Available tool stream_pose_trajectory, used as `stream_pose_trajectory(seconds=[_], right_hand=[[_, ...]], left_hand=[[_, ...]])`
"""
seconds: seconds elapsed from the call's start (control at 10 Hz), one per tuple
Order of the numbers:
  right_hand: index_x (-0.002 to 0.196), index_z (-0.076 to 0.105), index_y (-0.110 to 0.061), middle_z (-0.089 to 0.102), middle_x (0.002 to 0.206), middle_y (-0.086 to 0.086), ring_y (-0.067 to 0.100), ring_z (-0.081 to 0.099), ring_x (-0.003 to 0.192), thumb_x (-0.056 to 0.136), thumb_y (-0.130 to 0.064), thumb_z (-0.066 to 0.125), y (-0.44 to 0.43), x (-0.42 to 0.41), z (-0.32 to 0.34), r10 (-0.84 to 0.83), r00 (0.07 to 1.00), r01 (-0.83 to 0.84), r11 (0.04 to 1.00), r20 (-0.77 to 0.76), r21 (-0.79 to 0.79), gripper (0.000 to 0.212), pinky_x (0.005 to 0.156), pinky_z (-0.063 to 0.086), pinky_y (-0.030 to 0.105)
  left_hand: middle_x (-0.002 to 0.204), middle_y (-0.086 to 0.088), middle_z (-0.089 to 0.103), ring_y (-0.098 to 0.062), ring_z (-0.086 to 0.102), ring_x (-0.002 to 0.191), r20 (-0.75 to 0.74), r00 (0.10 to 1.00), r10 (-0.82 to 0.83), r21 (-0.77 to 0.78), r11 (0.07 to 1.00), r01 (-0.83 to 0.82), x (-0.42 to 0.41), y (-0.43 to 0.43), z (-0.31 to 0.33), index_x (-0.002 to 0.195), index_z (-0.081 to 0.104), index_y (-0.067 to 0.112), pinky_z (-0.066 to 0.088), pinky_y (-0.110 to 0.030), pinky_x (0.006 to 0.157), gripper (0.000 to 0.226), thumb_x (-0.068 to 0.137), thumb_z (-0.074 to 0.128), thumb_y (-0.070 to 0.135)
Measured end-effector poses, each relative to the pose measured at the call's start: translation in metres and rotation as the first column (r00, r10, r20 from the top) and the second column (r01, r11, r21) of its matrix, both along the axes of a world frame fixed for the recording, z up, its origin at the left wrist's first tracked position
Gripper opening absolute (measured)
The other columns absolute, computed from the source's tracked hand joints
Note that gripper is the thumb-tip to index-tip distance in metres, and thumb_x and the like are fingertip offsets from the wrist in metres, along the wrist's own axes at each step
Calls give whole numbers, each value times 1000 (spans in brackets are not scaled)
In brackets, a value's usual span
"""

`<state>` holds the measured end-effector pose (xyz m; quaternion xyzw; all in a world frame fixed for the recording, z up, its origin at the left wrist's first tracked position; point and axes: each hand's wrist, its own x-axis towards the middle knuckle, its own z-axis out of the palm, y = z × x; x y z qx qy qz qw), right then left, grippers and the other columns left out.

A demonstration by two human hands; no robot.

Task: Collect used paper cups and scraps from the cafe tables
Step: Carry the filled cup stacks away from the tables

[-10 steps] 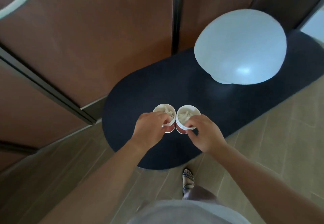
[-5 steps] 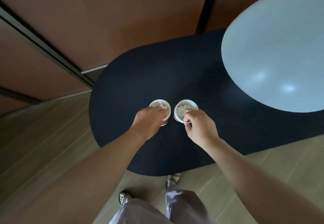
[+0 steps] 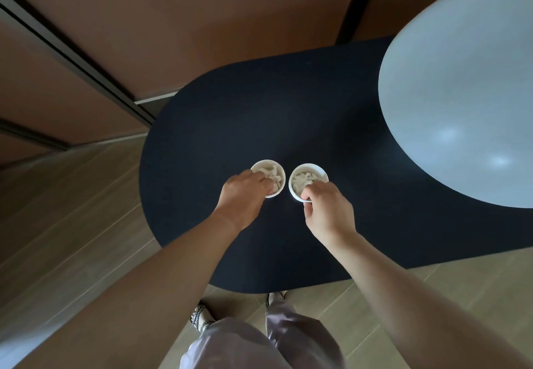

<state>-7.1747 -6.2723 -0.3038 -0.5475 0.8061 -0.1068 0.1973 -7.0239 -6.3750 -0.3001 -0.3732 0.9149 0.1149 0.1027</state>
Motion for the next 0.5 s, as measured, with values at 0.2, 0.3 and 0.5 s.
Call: stream_pose_trajectory(seconds=[0.2, 0.3, 0.5], right_hand=[[96, 61, -18, 61, 102, -6, 18, 51, 96, 79, -17, 64, 1, 1, 0, 30, 999, -30, 1000, -20, 5, 17, 58, 37, 26], [99, 61, -19, 61, 103, -5, 19, 51, 96, 79, -20, 65, 5, 2, 8, 37, 999, -38, 999, -30, -21, 20, 60, 37, 26], [96, 63, -20, 64, 97, -6, 19, 55, 91, 81, -26, 64, 18, 10, 39, 31, 999, -28, 981, 10, -194, 16, 56, 45, 28]], left_hand=[[115, 8, 58, -18, 52, 104, -16, 999, 35, 41, 999, -34, -2, 4, 8, 116, 54, 25, 43, -30, 78, 32, 86, 59, 35], [112, 9, 60, -16, 53, 101, -79, 994, 70, 40, 997, -67, 1, 10, 17, 114, 55, 25, 44, -30, 79, 33, 86, 56, 42], [103, 9, 63, -16, 55, 94, -127, 989, 69, -27, 997, -73, 9, 20, 42, 107, 59, 25, 44, -29, 76, 31, 86, 52, 47]])
